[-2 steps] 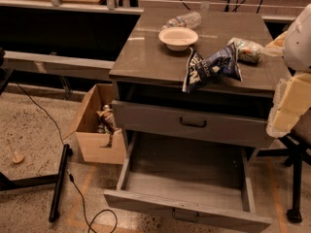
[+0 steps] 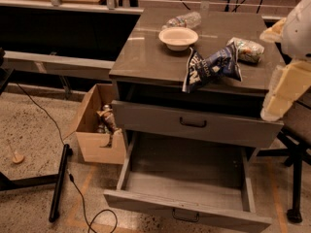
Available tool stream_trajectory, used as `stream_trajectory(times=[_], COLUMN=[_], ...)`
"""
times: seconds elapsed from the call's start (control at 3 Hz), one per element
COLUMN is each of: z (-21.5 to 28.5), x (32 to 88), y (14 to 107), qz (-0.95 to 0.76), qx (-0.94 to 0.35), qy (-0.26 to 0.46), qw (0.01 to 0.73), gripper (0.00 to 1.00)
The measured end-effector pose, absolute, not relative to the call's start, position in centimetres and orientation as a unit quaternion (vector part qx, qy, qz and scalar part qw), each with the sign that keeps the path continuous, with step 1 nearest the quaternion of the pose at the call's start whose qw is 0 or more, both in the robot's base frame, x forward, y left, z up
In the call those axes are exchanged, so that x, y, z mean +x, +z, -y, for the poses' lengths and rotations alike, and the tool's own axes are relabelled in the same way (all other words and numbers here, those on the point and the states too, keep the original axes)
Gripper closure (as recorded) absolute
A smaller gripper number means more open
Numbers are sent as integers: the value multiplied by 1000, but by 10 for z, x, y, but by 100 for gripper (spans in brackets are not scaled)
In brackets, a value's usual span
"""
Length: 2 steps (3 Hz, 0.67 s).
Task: Place water bottle into middle drawer
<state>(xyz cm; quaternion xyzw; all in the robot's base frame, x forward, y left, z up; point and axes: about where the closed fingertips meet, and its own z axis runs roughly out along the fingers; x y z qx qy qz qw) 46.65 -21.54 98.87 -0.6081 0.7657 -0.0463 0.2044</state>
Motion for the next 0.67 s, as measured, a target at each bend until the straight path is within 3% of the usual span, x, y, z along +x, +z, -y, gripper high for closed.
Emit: stream_trajectory(times=[0.67], z=[209], x=[553], y=[1024], qz=[-677], qx=[-643], qy=[-121], qw=[336], gripper=[0])
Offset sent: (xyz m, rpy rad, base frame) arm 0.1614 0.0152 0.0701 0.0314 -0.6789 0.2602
